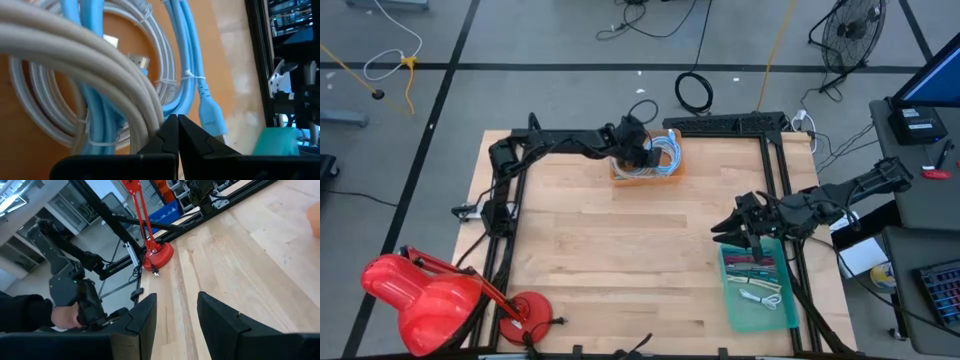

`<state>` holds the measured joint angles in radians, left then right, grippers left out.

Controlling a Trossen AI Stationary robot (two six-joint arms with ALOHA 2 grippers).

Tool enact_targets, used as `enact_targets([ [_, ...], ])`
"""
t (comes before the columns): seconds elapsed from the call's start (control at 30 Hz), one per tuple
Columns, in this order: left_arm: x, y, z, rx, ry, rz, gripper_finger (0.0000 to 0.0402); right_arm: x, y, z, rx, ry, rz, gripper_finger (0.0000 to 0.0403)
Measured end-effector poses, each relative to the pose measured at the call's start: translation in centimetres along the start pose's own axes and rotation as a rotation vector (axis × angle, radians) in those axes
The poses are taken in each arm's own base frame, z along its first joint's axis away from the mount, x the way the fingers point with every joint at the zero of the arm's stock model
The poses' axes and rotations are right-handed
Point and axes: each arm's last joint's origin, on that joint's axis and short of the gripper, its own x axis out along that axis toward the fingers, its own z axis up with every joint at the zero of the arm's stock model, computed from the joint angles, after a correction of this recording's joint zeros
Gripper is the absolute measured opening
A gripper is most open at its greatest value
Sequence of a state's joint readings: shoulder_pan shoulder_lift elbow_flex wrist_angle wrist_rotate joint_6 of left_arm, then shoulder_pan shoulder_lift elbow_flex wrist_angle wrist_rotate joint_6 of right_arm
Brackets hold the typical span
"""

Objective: Pick & Place USB Port
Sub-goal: Put the large brown charger cable into the orange bin, then adjust the bins

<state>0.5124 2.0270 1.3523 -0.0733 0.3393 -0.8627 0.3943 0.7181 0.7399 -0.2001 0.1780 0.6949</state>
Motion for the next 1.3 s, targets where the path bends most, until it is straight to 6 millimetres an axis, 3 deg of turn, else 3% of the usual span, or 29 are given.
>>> enact_targets([
  [0.47,-0.1,0.6,0.1,-0.001,-0.02,-0.01,0.0,0.0,0.0,0.0,-0.001,0.002,-0.002,0.0134],
  [0.8,-1.3,-2.5,2.4,0.041,-0.212,-0.291,0.0,0.0,0.0,0.0,0.0,0.0,0.0,0.0134],
  [1.0,-3.1,-6.5,4.6,0.137,-0.247,-0.445,0.0,0.0,0.0,0.0,0.0,0.005,0.008,0.0134],
  [1.2,-5.7,-12.8,5.4,0.306,-0.27,-0.576,0.0,-0.1,0.1,0.0,-0.027,0.026,0.044,0.0127],
  [1.3,-6.9,-16.0,4.9,0.383,-0.27,-0.611,0.0,-0.6,0.3,0.1,-0.081,0.032,0.087,0.0093],
])
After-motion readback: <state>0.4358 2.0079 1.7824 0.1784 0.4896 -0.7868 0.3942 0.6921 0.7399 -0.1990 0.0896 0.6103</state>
